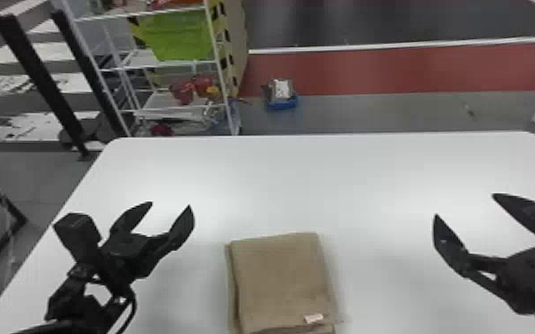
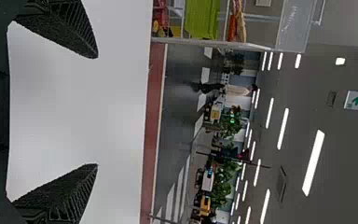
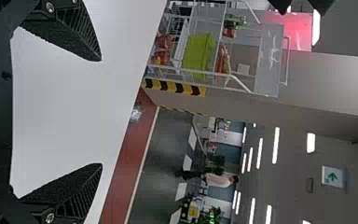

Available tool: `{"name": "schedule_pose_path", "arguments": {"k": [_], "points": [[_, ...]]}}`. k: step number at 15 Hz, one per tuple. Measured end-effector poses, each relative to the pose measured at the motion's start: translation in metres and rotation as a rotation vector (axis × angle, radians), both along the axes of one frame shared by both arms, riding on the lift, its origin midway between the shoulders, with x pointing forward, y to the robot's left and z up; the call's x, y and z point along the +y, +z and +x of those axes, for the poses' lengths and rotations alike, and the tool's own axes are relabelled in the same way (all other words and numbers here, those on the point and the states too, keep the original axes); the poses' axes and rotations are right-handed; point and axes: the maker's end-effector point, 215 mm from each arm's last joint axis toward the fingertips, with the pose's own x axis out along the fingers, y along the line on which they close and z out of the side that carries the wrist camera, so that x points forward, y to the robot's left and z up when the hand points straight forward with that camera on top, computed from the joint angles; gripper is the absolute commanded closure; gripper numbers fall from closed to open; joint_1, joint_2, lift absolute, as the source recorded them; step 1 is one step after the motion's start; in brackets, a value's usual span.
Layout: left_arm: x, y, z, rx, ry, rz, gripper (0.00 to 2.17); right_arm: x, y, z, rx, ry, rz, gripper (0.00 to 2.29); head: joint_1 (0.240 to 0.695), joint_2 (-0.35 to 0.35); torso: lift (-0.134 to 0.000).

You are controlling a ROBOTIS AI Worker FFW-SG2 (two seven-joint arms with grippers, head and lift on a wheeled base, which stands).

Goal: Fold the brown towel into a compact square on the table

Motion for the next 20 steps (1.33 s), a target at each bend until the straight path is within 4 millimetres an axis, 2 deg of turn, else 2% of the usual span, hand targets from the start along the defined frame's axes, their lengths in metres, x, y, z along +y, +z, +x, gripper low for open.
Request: {"name": "schedule_pose_path", "arguments": {"k": [3,6,9,14,20], "points": [[0.01,-0.007,-0.008,0.02,0.043,0.021,0.04,-0.03,-0.005,-0.015,-0.051,-0.038,0.021,0.07,0.695,0.11,-0.134],[0.024,0.004,-0.018,-0.021,0.077,0.053,0.04,-0.046,0.001,-0.026,-0.124,-0.049,0.011,0.07,0.695,0.109,-0.134],[0.026,0.019,-0.029,-0.08,0.083,0.086,0.04,-0.043,-0.001,-0.031,-0.126,-0.042,0.029,0.07,0.695,0.117,-0.134],[0.028,0.026,-0.049,-0.115,0.079,0.105,0.04,-0.032,-0.01,-0.03,-0.041,-0.041,0.057,0.07,0.695,0.136,-0.134],[0.026,0.029,-0.06,-0.128,0.07,0.105,0.04,-0.031,-0.022,-0.034,0.014,-0.055,0.069,0.07,0.695,0.139,-0.134]]}}
